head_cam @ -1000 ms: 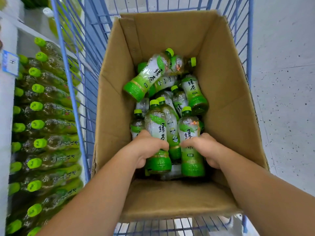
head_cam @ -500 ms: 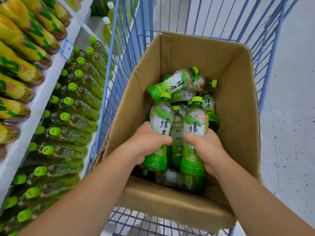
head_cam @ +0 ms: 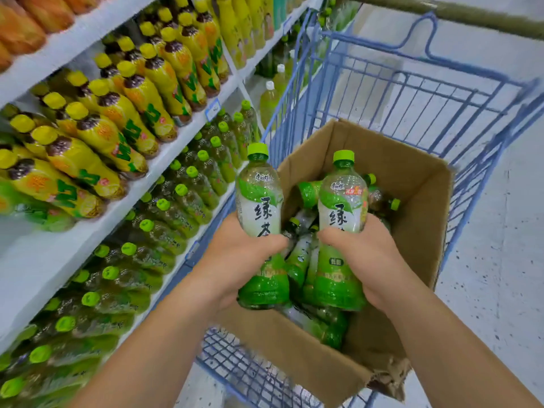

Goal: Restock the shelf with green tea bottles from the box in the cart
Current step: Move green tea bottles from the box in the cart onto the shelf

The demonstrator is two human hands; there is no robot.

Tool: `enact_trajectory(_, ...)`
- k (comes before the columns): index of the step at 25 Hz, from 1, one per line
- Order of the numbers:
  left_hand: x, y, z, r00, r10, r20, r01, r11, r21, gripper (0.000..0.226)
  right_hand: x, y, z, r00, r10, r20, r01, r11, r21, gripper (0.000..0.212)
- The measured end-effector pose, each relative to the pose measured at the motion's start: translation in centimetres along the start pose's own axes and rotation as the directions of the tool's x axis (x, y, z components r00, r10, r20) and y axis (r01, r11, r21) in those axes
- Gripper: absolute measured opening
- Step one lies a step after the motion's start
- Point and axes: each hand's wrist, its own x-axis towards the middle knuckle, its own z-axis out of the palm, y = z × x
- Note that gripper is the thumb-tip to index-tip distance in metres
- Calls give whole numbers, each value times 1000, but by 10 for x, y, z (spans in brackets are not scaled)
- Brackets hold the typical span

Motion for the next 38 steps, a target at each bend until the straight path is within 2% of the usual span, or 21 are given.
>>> enact_trajectory(2, -14, 10, -22, 998, 11, -65, -14, 999, -50, 27, -7, -21, 13, 997, -43, 69, 44, 999, -11, 44)
enact_trajectory(4, -26, 14, -48, 992, 14, -126, -23, 997, -68, 38, -14, -39, 33, 988, -83, 130, 86, 996, -15, 38)
enact_trajectory(8, -48, 0, -110, 958, 56, -281, -72, 996, -48, 39, -25, -64, 88, 962, -146, 229, 161, 986, -51, 29)
enact_trajectory(11, -65, -28, -160, 920, 24, -390, -56, 996, -71, 40, -35, -67, 137, 938, -154, 311, 195, 975, -106, 31)
enact_trajectory(15, -87, -69, -231, 886, -43, -461, -27, 989, -145, 49, -56, -53, 218, 901, -148, 408, 246, 948, -200, 43)
enact_trajectory(20, -118, -121, -318, 824, -120, -554, -31, 966, -257, 46, -93, -18, 329, 860, -93, 501, 262, 924, -278, 33)
enact_trajectory(28, -165, -210, -429, 770, -160, -617, -17, 963, -270, 36, -137, 47, 466, 798, -31, 601, 323, 865, -384, 25)
enact_trajectory(33, -158, -260, -468, 689, -165, -705, -28, 967, -254, 43, -139, 79, 527, 724, -6, 690, 420, 797, -433, 24)
enact_trajectory(38, -143, -288, -501, 564, -158, -811, -81, 966, -244, 43, -126, 85, 581, 611, -27, 791, 593, 678, -435, 23)
